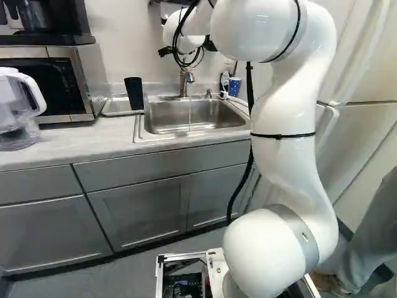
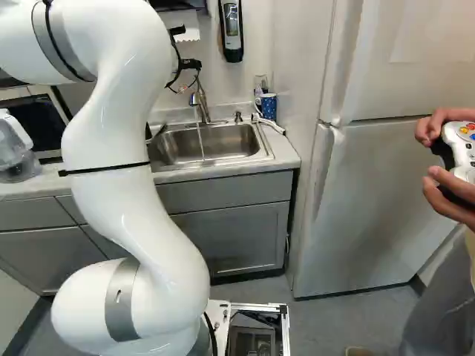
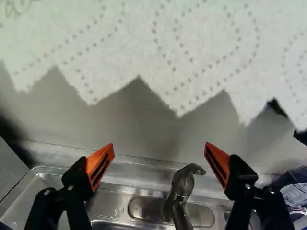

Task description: Rinse the cup and place it in the tray

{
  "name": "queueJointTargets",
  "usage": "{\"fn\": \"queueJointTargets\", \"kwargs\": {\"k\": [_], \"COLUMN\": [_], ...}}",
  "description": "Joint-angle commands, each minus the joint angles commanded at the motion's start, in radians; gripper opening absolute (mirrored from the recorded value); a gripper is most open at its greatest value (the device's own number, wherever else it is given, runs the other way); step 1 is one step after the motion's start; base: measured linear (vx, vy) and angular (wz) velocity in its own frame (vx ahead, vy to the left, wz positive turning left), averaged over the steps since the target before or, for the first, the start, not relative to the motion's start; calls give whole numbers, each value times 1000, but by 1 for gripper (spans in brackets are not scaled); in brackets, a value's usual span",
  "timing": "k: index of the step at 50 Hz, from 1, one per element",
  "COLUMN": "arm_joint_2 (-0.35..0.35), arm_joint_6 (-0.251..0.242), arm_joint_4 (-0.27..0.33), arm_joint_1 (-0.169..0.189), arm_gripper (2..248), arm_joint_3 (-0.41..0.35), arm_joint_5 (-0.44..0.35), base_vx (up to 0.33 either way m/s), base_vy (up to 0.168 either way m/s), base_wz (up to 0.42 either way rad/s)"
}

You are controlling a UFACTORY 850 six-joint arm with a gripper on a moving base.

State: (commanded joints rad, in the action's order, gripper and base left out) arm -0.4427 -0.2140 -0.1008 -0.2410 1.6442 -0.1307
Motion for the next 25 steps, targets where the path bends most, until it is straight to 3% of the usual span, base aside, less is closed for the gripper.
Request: {"fn": "queueJointTargets", "kwargs": {"k": [25], "arm_joint_2": [-1], "arm_joint_6": [0], "arm_joint_4": [0], "arm_joint_1": [-2], "arm_gripper": [247], "arm_joint_3": [1], "arm_joint_5": [36], "base_vx": [0], "base_vy": [0], "base_wz": [0]}}
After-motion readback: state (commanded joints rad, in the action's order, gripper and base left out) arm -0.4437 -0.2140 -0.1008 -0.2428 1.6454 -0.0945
